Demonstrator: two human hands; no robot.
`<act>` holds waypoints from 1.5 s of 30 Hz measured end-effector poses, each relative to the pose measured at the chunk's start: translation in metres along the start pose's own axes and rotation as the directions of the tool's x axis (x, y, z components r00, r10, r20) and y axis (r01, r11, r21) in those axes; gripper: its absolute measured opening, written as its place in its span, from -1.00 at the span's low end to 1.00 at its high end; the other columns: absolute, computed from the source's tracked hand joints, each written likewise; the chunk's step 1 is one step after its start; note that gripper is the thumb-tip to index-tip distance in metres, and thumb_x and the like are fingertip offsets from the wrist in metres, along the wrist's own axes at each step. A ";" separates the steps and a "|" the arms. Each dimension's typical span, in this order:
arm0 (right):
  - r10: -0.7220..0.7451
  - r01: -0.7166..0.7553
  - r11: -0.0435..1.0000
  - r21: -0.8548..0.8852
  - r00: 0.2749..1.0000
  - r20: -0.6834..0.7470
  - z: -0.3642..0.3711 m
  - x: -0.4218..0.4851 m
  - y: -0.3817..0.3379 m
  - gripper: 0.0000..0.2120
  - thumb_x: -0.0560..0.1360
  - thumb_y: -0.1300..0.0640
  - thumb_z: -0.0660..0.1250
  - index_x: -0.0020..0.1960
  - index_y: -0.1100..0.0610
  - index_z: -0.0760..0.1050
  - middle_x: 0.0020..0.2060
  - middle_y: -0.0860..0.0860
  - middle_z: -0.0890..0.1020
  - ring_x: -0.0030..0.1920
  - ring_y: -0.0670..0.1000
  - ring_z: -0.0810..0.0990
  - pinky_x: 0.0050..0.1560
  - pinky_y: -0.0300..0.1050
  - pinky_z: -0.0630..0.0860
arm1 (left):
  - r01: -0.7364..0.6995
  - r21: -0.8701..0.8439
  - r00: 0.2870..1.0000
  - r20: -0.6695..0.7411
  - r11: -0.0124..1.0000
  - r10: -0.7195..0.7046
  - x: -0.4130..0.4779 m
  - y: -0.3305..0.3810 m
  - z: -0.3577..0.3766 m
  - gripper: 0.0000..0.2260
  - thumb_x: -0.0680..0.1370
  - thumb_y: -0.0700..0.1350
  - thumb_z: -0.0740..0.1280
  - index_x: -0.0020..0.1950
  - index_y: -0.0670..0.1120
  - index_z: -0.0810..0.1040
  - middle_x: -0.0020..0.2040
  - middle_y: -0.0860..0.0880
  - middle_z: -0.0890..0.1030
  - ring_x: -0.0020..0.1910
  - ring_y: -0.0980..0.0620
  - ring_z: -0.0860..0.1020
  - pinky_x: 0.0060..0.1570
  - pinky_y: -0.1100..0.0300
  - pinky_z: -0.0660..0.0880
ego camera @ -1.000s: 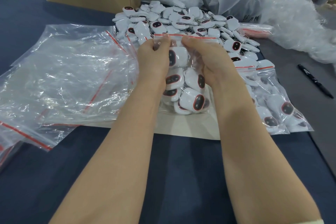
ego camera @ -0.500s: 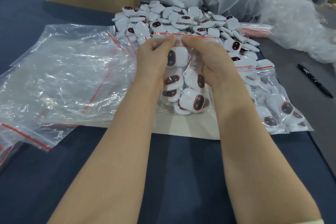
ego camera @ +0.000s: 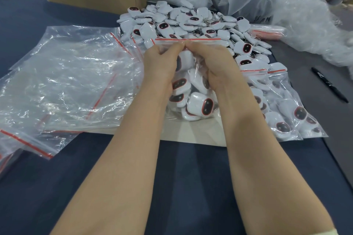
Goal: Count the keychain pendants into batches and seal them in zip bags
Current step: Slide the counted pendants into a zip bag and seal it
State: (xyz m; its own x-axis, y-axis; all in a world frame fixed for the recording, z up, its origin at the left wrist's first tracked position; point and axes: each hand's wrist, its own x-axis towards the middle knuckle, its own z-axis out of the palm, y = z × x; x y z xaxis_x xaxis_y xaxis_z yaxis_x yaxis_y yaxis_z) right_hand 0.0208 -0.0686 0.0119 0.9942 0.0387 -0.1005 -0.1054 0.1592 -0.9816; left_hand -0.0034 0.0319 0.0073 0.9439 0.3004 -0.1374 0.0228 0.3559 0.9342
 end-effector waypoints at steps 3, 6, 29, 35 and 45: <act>0.006 -0.004 1.000 0.017 0.998 -0.070 0.004 -0.001 0.002 -0.80 0.40 0.26 0.47 -0.06 0.39 0.60 -0.27 0.20 0.66 -0.27 0.13 0.64 -0.07 0.05 0.62 | -0.014 0.017 0.999 -0.039 1.000 0.015 0.001 -0.002 0.001 -0.71 0.46 -0.19 0.41 0.08 -0.36 0.55 -0.20 -0.28 0.59 -0.23 -0.14 0.56 0.02 -0.16 0.56; 0.020 -0.014 0.996 0.084 0.997 -0.075 0.005 -0.001 0.004 -0.83 0.43 0.27 0.45 -0.06 0.38 0.59 -0.28 0.20 0.63 -0.26 0.14 0.61 -0.13 0.02 0.61 | -0.026 0.011 0.998 -0.059 1.000 0.027 0.003 -0.004 0.000 -0.83 0.46 -0.21 0.40 -0.04 -0.29 0.56 -0.37 -0.16 0.51 -0.33 -0.04 0.47 -0.17 -0.02 0.53; -0.041 0.038 0.999 -0.014 0.953 -0.302 -0.009 0.008 0.012 -0.74 0.53 0.10 0.38 -0.33 0.12 0.55 -0.47 -0.05 0.58 -0.41 -0.10 0.51 -0.30 -0.26 0.49 | -0.001 -0.095 0.985 -0.172 0.995 -0.016 0.012 -0.010 -0.007 -0.65 0.52 -0.25 0.29 -0.47 -0.08 0.59 -0.42 -0.05 0.53 -0.30 -0.06 0.49 -0.14 0.04 0.52; 0.018 0.000 0.999 0.053 0.945 -0.328 -0.009 0.007 0.013 -0.61 0.59 0.08 0.28 -0.40 0.10 0.58 -0.56 -0.09 0.55 -0.49 -0.14 0.53 -0.46 -0.32 0.45 | 0.035 -0.146 0.987 -0.150 0.989 -0.057 0.015 -0.012 -0.009 -0.54 0.53 -0.24 0.23 -0.57 -0.07 0.57 -0.52 0.00 0.50 -0.35 -0.05 0.46 -0.16 0.02 0.50; -0.135 0.071 0.981 -0.178 0.917 -0.377 -0.011 0.008 0.016 -0.72 0.56 0.08 0.34 -0.32 0.11 0.57 -0.60 -0.13 0.51 -0.60 -0.23 0.42 -0.49 -0.40 0.39 | -0.032 0.040 0.981 -0.189 0.999 0.039 0.016 -0.016 -0.010 -0.65 0.62 -0.13 0.19 -0.33 -0.07 0.60 -0.55 0.08 0.45 -0.47 0.05 0.41 -0.36 0.19 0.40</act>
State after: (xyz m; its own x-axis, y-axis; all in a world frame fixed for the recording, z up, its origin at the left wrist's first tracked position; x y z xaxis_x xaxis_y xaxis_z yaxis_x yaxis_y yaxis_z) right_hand 0.0275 -0.0770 -0.0063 0.9337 -0.3575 -0.0211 -0.0291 -0.0168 -0.9994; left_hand 0.0080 0.0394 -0.0131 0.8648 0.4759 -0.1602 0.0053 0.3104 0.9506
